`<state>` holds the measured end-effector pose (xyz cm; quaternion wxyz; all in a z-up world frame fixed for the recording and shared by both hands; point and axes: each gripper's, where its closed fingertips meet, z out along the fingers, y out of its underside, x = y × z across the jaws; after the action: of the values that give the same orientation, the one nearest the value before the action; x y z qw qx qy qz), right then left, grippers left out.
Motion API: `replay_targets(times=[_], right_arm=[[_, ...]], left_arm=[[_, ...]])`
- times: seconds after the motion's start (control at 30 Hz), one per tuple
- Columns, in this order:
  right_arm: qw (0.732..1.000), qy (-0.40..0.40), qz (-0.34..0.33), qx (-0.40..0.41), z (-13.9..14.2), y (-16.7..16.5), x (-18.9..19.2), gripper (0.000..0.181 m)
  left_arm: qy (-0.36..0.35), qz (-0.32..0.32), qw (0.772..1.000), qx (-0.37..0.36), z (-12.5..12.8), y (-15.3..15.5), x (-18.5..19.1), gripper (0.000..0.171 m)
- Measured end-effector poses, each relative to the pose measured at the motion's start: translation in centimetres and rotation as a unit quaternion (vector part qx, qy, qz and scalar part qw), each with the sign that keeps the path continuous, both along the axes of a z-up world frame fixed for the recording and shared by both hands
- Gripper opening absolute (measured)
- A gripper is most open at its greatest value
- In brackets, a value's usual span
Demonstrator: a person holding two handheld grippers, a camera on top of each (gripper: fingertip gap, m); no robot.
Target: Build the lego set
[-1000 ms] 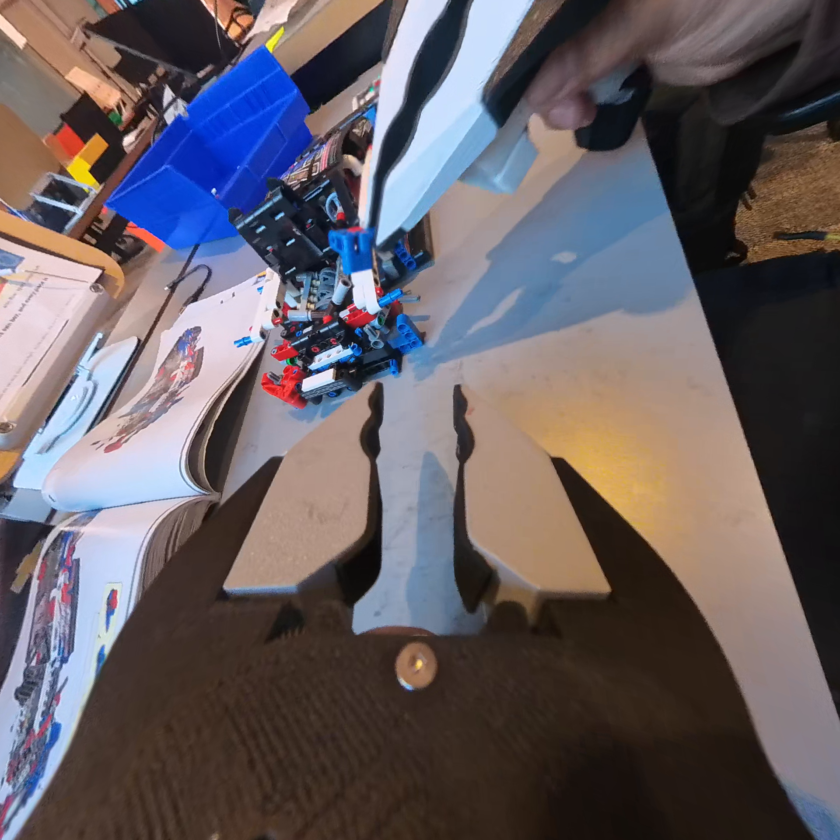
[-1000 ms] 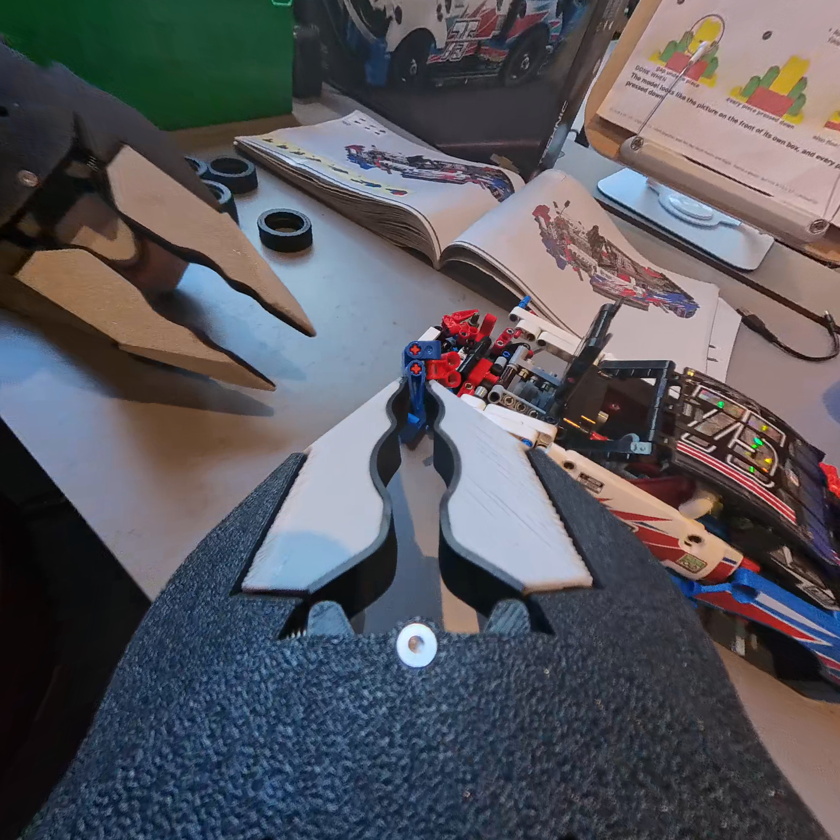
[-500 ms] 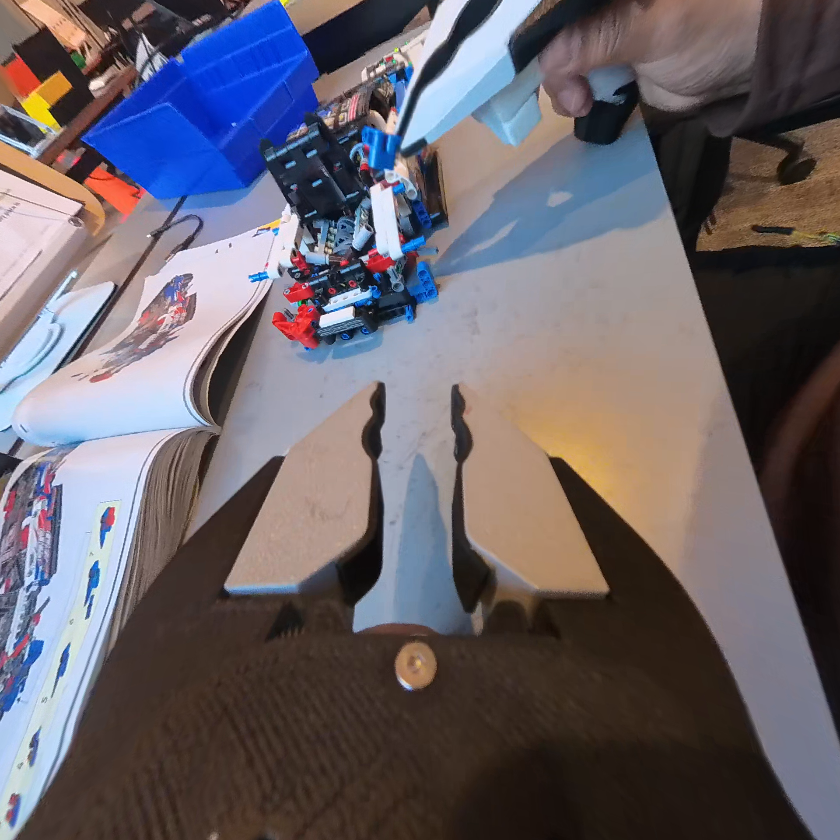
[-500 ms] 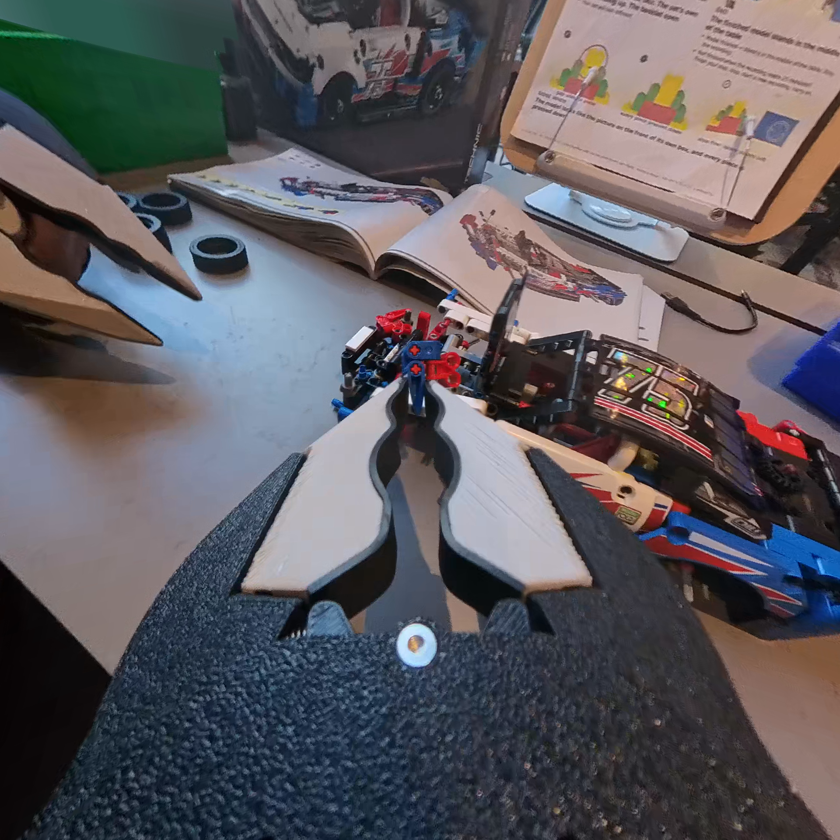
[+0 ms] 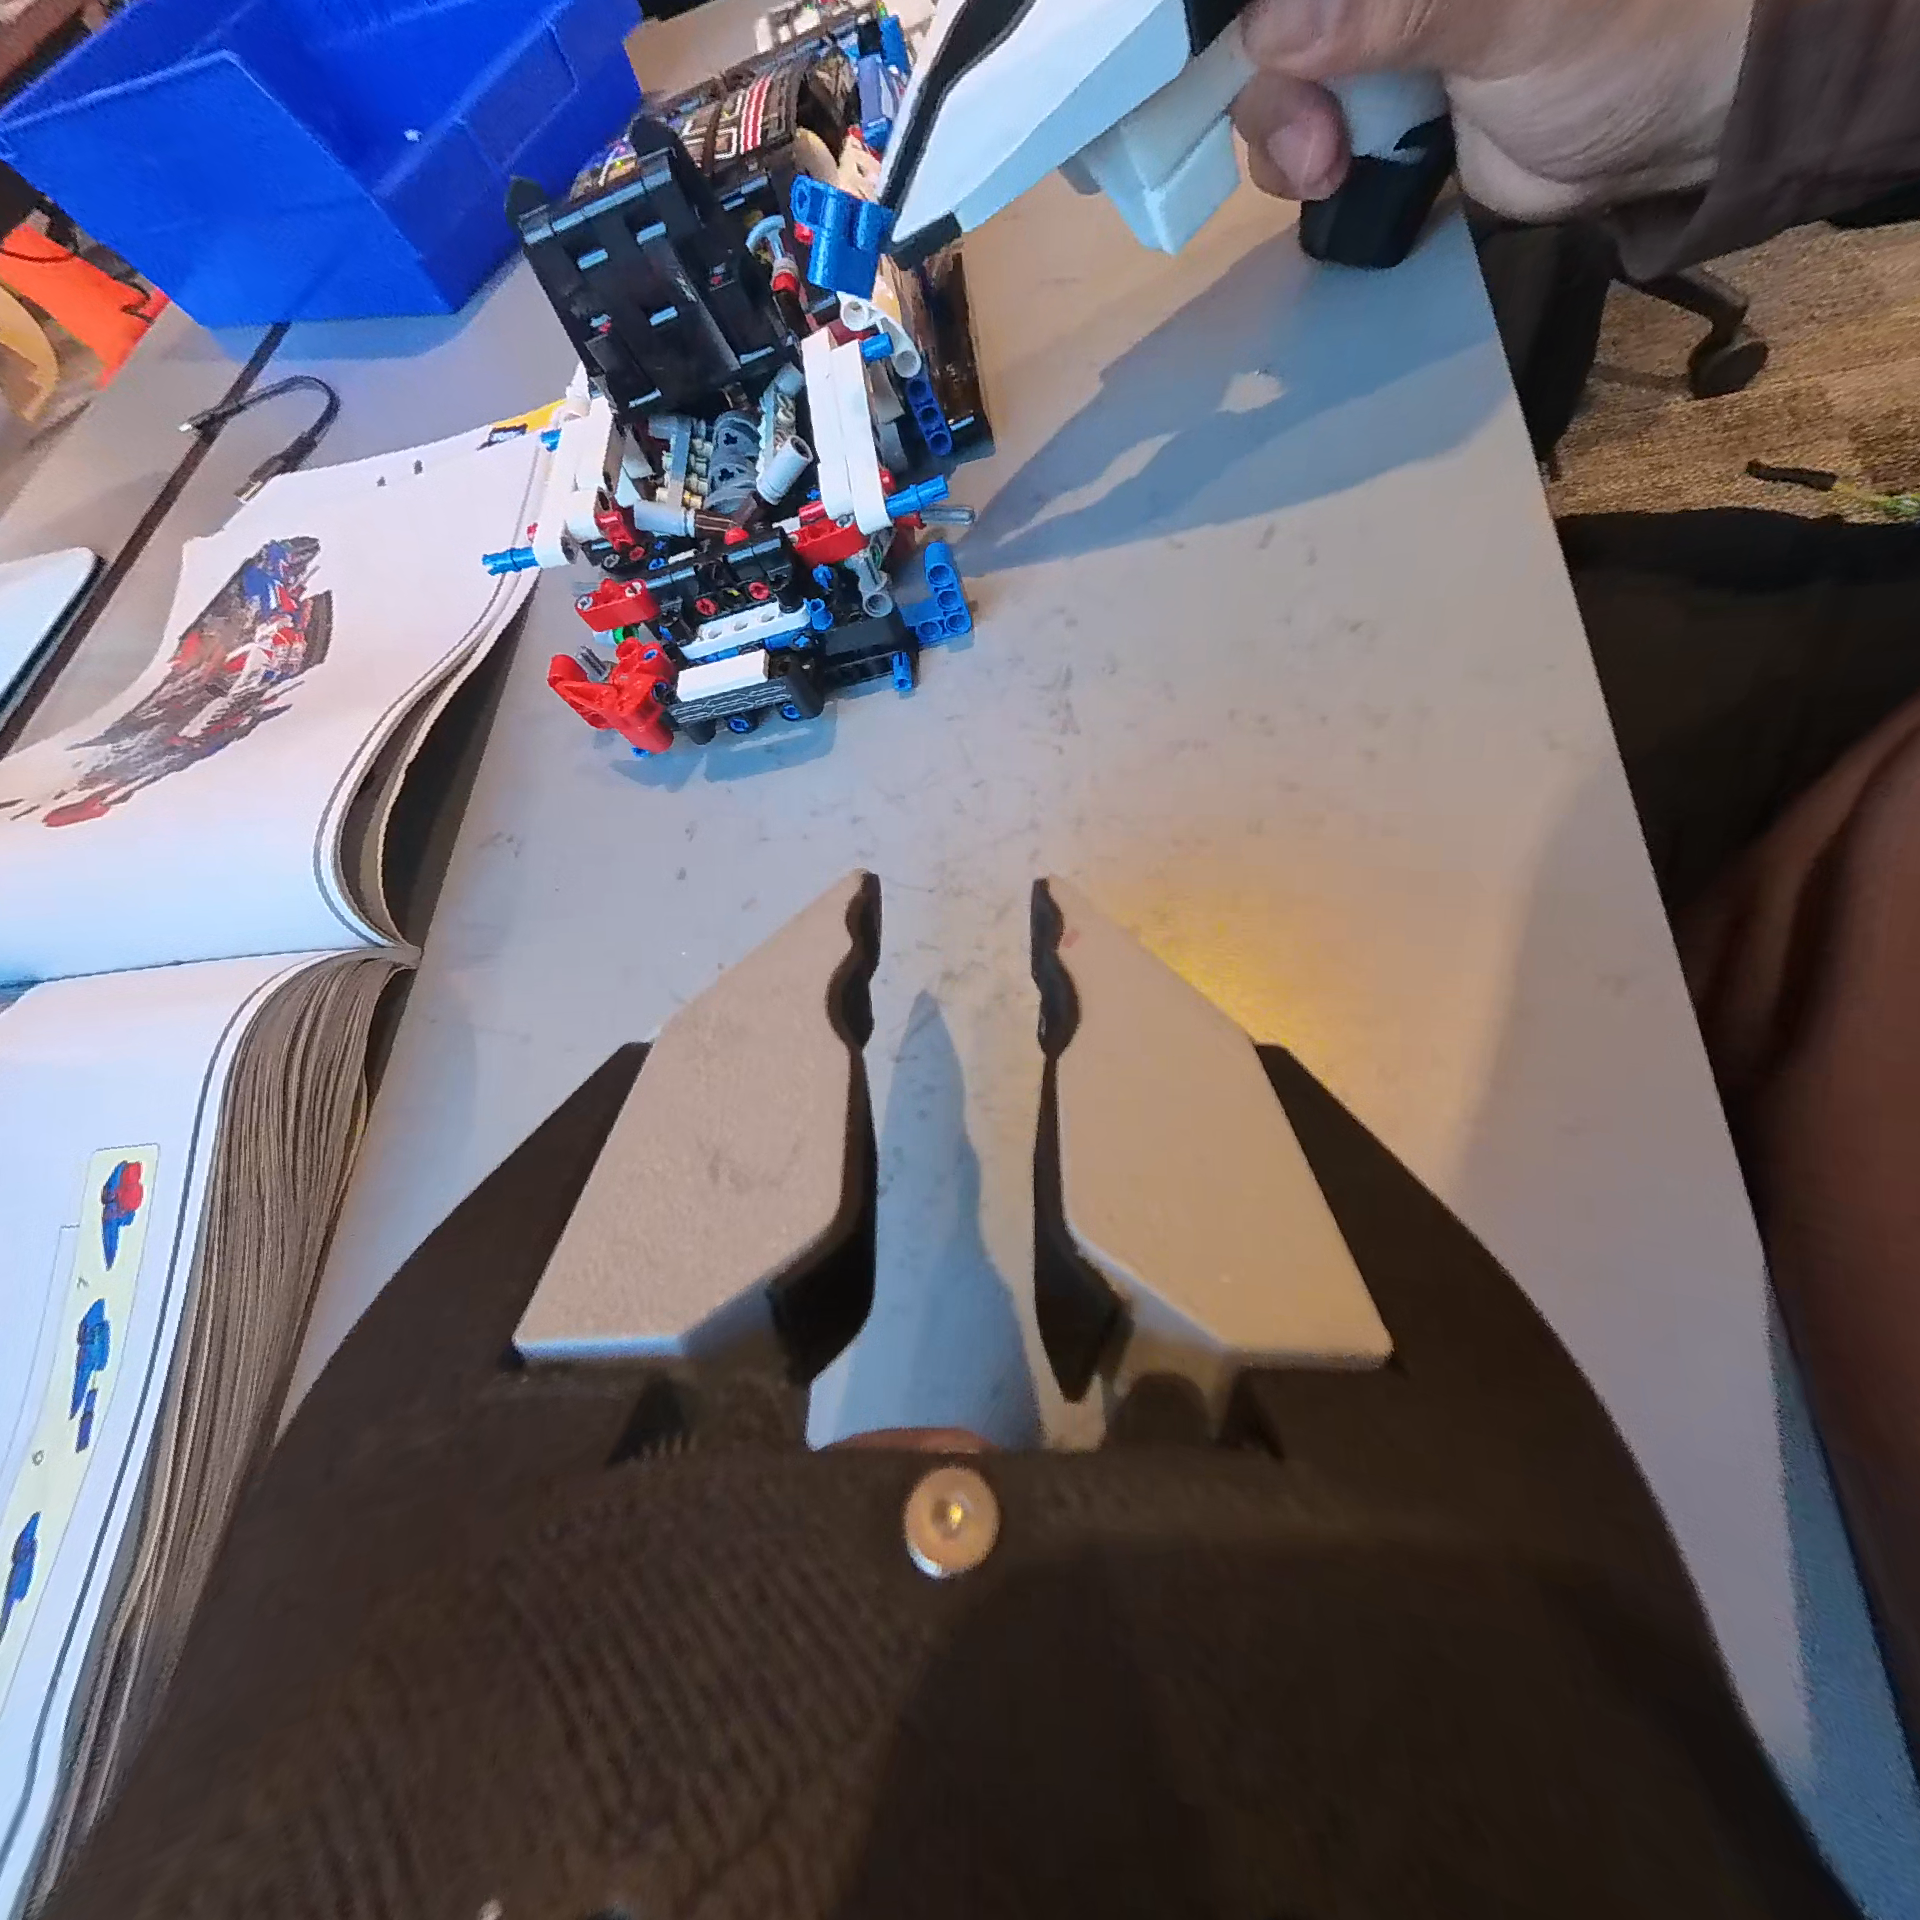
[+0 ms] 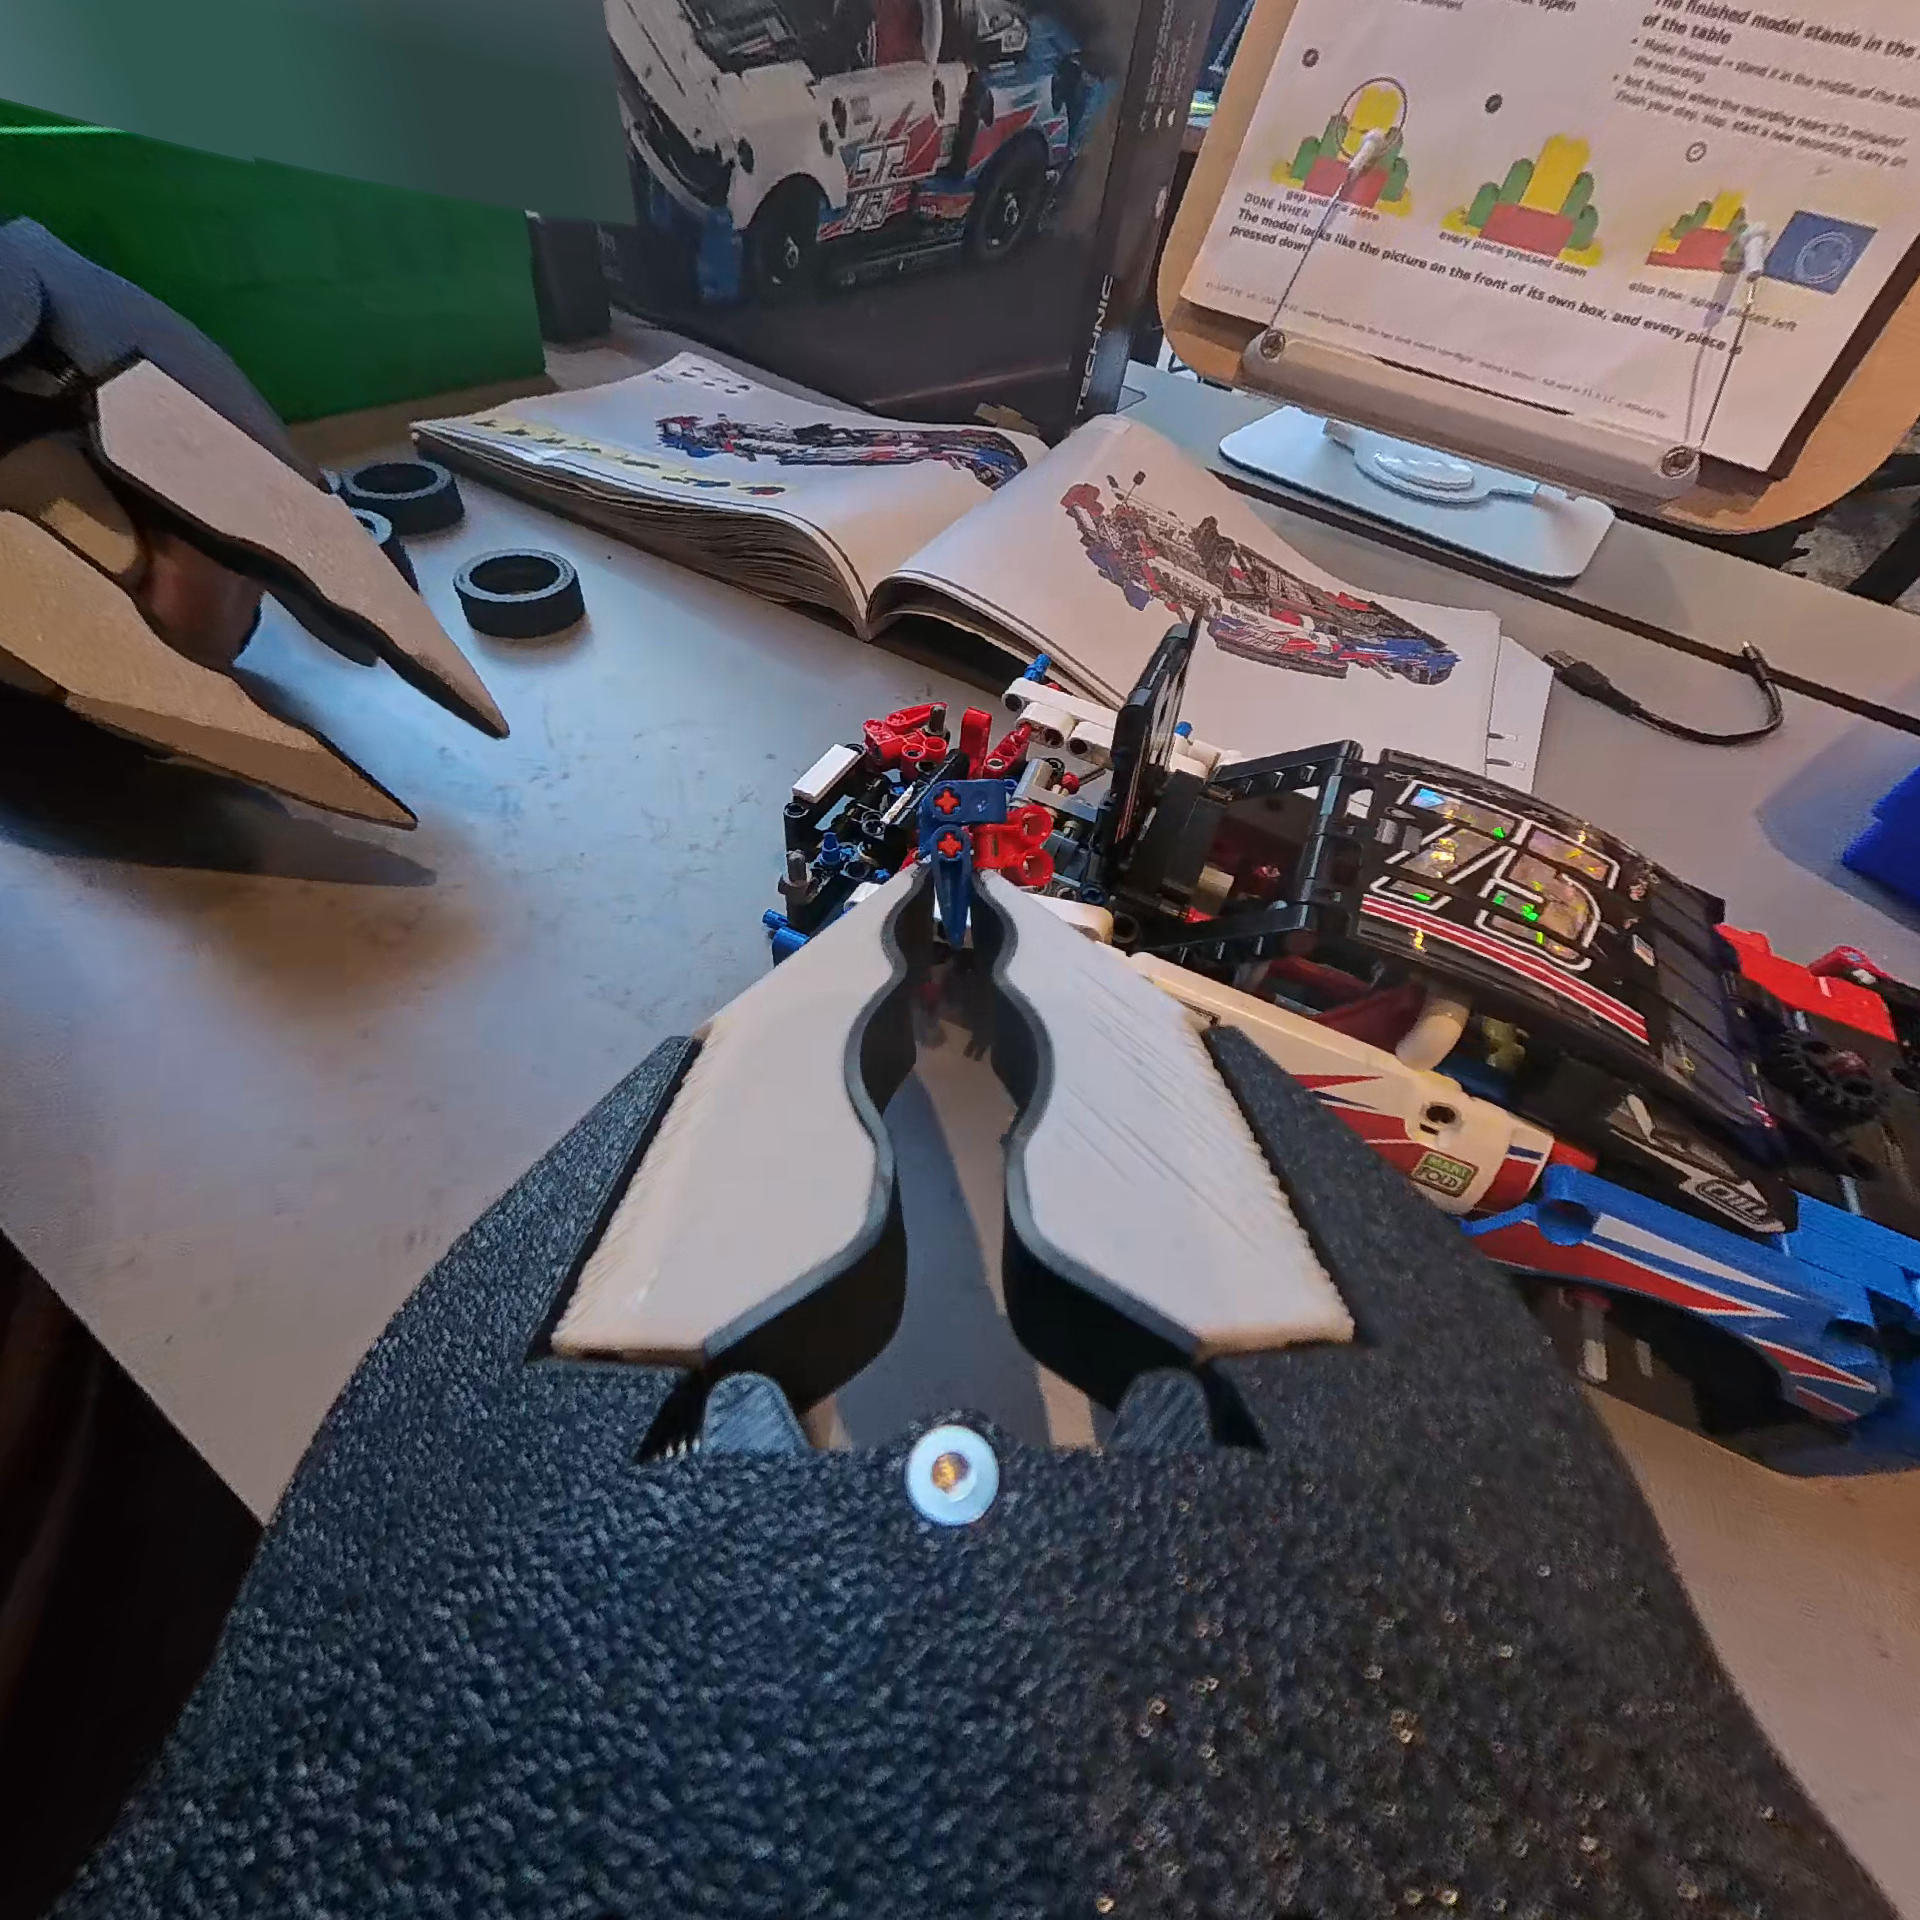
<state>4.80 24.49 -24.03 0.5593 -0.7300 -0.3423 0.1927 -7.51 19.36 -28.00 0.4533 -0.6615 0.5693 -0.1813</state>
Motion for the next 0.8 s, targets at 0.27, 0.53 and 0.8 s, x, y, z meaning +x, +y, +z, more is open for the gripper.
replay_targets(times=[0.27, 0.53, 0.8], right_arm=[[1.0, -0.007, 0.004, -0.01, -0.4, 0.08, -0.19, 0.006], [1.0, -0.009, 0.007, -0.014, -0.53, 0.17, -0.31, 0.006], [1.0, -0.01, 0.009, -0.014, -0.57, 0.18, -0.38, 0.006]], left_arm=[[0.004, -0.003, 1.0, 0.006, -0.07, -0.12, 0.03, 0.026], [0.008, -0.003, 1.0, 0.009, -0.13, -0.15, 0.04, 0.026], [0.019, -0.005, 1.0, 0.016, -0.4, -0.24, 0.1, 0.026]])
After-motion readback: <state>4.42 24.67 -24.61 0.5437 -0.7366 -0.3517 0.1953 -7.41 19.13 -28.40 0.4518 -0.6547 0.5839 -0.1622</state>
